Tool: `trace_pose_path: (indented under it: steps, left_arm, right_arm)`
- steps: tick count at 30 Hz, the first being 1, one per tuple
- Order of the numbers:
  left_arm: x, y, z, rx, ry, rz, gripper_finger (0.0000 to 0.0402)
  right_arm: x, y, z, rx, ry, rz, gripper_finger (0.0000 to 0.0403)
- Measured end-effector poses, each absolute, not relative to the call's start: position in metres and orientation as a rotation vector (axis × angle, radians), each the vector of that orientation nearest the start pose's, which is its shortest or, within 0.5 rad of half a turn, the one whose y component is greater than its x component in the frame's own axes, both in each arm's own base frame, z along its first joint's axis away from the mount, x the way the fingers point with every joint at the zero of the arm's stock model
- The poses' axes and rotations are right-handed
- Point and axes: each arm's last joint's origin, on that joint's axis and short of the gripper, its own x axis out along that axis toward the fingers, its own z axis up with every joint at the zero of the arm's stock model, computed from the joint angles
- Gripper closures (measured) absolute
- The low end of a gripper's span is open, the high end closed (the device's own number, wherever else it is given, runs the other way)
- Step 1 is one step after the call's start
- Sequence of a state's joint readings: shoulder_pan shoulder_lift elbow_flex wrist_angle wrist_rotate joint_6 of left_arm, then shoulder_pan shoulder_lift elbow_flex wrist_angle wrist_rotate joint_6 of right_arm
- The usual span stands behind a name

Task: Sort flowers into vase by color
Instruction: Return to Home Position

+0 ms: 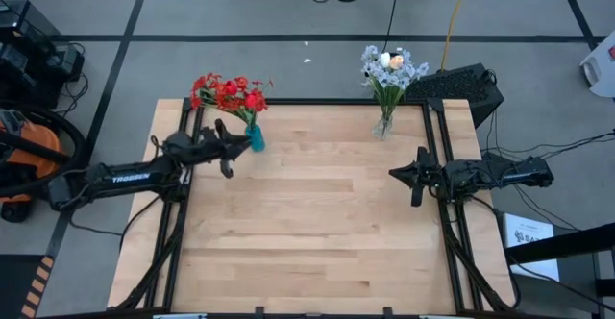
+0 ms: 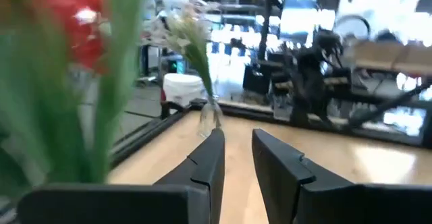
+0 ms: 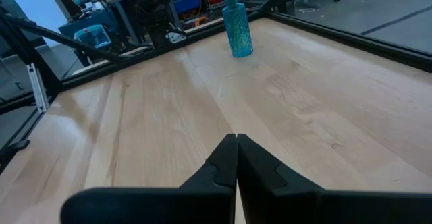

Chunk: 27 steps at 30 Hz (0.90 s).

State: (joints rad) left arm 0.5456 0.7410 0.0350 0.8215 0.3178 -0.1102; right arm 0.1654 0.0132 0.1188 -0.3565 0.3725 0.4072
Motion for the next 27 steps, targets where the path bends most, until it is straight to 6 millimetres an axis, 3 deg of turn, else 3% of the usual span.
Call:
trace_pose_path:
  steps: [5,10,19,27]
  left_arm:
    - [0.141,0.057,0.187,-0.006,-0.037,0.246,0.0349]
    - [0.146,0.047,0.179,-0.04,0.103,0.285,0.0394]
    - [0.147,0.031,0.176,-0.082,0.134,0.237,0.0399]
    - [0.132,0.016,0.18,-0.159,0.149,0.094,0.04]
  right_arm:
    - [0.086,0.004,0.169,0.337,0.197,-0.252,0.0403]
    - [0.086,0.004,0.169,0.331,0.197,-0.253,0.0403]
    - [0.086,0.004,0.169,0.33,0.198,-0.252,0.0403]
    - [0.086,0.004,0.169,0.333,0.198,-0.249,0.0403]
